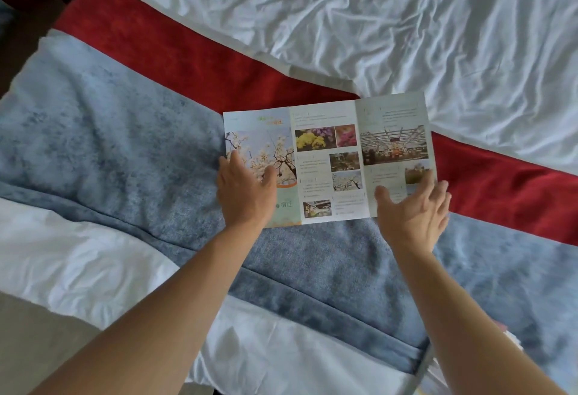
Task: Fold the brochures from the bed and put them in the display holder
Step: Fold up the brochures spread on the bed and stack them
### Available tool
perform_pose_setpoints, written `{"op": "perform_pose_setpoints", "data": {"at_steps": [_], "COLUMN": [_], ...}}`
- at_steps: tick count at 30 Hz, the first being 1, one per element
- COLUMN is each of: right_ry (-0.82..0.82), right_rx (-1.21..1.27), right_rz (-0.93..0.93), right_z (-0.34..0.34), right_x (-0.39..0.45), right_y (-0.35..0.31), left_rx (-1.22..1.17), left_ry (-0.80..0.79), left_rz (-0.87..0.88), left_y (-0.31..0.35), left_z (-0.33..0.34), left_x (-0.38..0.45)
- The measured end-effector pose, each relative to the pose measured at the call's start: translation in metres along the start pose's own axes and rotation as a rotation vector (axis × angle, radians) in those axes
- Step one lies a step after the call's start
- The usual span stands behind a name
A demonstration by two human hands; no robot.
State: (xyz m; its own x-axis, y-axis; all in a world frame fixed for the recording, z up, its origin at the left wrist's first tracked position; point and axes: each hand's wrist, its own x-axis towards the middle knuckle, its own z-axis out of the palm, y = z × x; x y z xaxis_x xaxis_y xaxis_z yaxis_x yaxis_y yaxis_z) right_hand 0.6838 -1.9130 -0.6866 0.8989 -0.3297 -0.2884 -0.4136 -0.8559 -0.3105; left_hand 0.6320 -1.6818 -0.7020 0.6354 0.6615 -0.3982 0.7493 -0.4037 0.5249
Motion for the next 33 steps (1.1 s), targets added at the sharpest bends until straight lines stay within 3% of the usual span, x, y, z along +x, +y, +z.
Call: {"op": "perform_pose_setpoints", "data": {"at_steps": [4,11,17,21,26,33], "right_ry": [-0.025,0.093,0.219,0.114,-0.13,-0.055], "right_rx": [0.123,0.242,0.23,0.155,0.12,0.272], "right_rz": [0.146,0.095,-0.287,-0.518,-0.53,-0.434], "right_z": [-0.003,-0.008,-0.011,0.0,0.015,0.004], "right_x": [0.008,0.005,-0.02,-0.04,-0.06,-0.056], "right_y": [0.008,0.002,-0.013,-0.017,-0.023,-0.031], "left_rx": [-0.109,-0.335,-0.385,-0.417,-0.439,-0.552], "left_ry": [0.078,0.136,0.133,0.109,0.044,-0.154], "left_rz": [-0.028,-0.049,0.053,0.029,0.021,0.132], "left_y": [0.003,0.012,0.028,0.026,0.026,0.047], "left_z": [-0.003,-0.003,0.006,0.009,0.012,0.024], "left_x": [0.002,-0.002,-0.011,-0.012,-0.014,-0.025]}}
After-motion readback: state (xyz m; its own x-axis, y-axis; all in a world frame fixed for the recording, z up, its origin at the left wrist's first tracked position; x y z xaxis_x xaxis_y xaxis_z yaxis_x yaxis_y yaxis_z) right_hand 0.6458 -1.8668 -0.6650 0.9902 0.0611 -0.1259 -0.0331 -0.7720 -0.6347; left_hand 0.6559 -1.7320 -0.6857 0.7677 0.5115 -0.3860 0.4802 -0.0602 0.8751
